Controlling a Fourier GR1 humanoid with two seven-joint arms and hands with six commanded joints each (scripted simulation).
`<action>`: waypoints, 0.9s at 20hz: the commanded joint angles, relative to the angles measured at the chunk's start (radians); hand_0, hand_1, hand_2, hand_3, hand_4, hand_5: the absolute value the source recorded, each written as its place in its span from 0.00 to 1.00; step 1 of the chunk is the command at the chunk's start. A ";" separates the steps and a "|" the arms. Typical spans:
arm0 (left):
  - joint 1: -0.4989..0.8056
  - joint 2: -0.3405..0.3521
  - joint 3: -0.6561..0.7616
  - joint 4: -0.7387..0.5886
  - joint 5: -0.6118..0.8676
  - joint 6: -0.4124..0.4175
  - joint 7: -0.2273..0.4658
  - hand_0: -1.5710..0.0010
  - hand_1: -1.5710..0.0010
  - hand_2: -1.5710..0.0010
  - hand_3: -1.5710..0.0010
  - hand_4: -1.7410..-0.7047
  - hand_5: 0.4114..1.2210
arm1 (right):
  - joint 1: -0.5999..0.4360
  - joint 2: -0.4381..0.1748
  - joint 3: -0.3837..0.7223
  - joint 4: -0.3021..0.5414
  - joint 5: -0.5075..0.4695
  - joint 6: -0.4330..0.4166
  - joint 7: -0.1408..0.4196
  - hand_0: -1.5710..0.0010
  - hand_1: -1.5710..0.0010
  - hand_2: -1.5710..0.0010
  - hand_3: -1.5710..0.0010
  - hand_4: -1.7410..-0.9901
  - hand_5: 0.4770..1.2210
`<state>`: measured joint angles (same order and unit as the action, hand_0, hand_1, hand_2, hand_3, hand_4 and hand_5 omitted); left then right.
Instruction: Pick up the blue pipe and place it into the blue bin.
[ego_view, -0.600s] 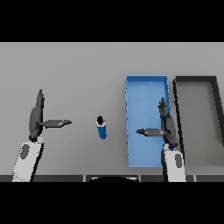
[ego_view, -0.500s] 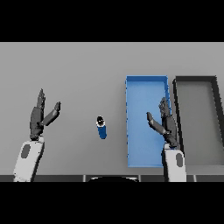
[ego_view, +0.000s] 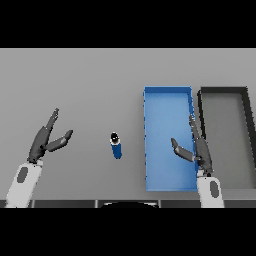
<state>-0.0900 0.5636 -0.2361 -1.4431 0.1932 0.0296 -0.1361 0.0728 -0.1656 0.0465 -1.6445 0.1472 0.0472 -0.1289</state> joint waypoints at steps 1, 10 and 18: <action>0.004 0.002 -0.004 -0.008 0.006 -0.012 -0.003 1.00 1.00 1.00 1.00 0.75 0.23 | 0.010 0.008 0.006 -0.016 0.001 -0.003 -0.009 1.00 1.00 1.00 1.00 0.71 0.20; 0.068 0.052 -0.138 -0.155 0.025 -0.209 0.032 1.00 1.00 1.00 1.00 0.62 0.12 | -0.008 -0.016 0.005 -0.026 0.005 0.007 0.024 1.00 1.00 1.00 1.00 0.76 0.19; 0.029 -0.072 -0.274 -0.148 -0.076 -0.205 0.109 1.00 1.00 1.00 1.00 0.57 0.05 | -0.004 -0.006 0.005 -0.027 -0.003 0.011 0.036 1.00 1.00 1.00 1.00 0.70 0.20</action>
<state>-0.0612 0.4910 -0.5110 -1.5909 0.1166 -0.1754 -0.0230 0.0688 -0.1720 0.0518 -1.6714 0.1442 0.0575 -0.0912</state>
